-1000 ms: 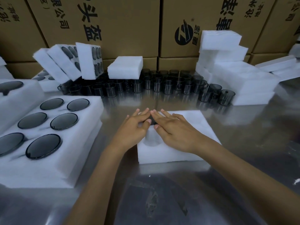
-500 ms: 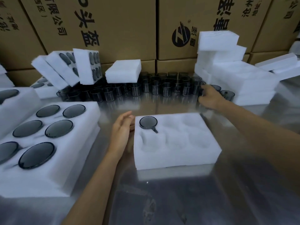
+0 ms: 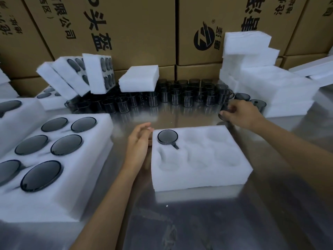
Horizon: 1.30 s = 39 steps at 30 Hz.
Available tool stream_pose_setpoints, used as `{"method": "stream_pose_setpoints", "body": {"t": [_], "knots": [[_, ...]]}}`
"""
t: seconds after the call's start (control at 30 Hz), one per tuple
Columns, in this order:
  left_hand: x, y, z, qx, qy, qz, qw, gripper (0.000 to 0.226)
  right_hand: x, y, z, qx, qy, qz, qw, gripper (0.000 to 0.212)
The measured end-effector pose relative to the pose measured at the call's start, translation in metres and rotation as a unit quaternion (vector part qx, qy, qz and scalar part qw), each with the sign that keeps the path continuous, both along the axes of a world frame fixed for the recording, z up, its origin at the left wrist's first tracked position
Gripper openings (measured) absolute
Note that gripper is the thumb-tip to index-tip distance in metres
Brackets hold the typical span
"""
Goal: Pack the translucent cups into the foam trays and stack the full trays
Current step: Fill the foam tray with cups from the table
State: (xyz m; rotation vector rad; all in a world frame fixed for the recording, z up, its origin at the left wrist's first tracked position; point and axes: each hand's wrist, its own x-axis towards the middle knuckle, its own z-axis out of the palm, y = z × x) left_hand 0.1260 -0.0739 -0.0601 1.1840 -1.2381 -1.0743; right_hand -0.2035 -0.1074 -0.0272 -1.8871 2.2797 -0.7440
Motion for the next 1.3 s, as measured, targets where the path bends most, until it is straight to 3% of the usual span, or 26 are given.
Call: {"method": "stream_pose_setpoints", "body": {"t": [0.17,0.23,0.3,0.43,0.63,0.73,0.83,0.97,1.13,1.3], "knots": [[-0.005,0.016,0.018,-0.142,-0.137,-0.024,0.98,0.025,0.029,0.042,0.043,-0.079,-0.068,0.166,0.981,0.003],[-0.01,0.025,0.03,-0.177,-0.157,-0.05,0.97,0.031,0.045,0.062,0.062,-0.057,-0.086,0.236,0.966,0.013],[-0.017,0.033,0.042,-0.176,-0.152,-0.103,0.967,0.041,0.062,0.081,0.075,-0.035,-0.103,0.303,0.947,0.024],[-0.028,0.049,0.053,-0.1,-0.052,-0.236,0.965,0.065,0.091,0.107,0.087,-0.018,-0.116,0.355,0.927,0.028],[-0.03,0.058,0.054,-0.087,-0.026,-0.229,0.969,0.07,0.109,0.117,0.081,-0.074,-0.146,0.322,0.932,0.02],[-0.037,0.061,0.052,-0.091,-0.02,-0.241,0.966,0.064,0.118,0.119,0.078,-0.136,-0.121,0.295,0.938,0.036],[-0.036,0.058,0.052,-0.09,0.007,-0.22,0.971,0.06,0.121,0.118,0.083,-0.085,-0.145,0.277,0.946,0.054],[-0.022,0.047,0.053,-0.067,-0.006,-0.239,0.969,0.065,0.109,0.112,0.086,0.047,-0.221,0.295,0.928,0.029],[-0.014,0.036,0.055,-0.049,-0.01,-0.29,0.956,0.064,0.095,0.107,0.077,0.027,-0.226,0.267,0.937,0.012],[-0.039,0.033,0.054,-0.087,-0.05,-0.207,0.973,0.059,0.089,0.106,0.061,0.003,-0.244,0.206,0.948,0.004]]}}
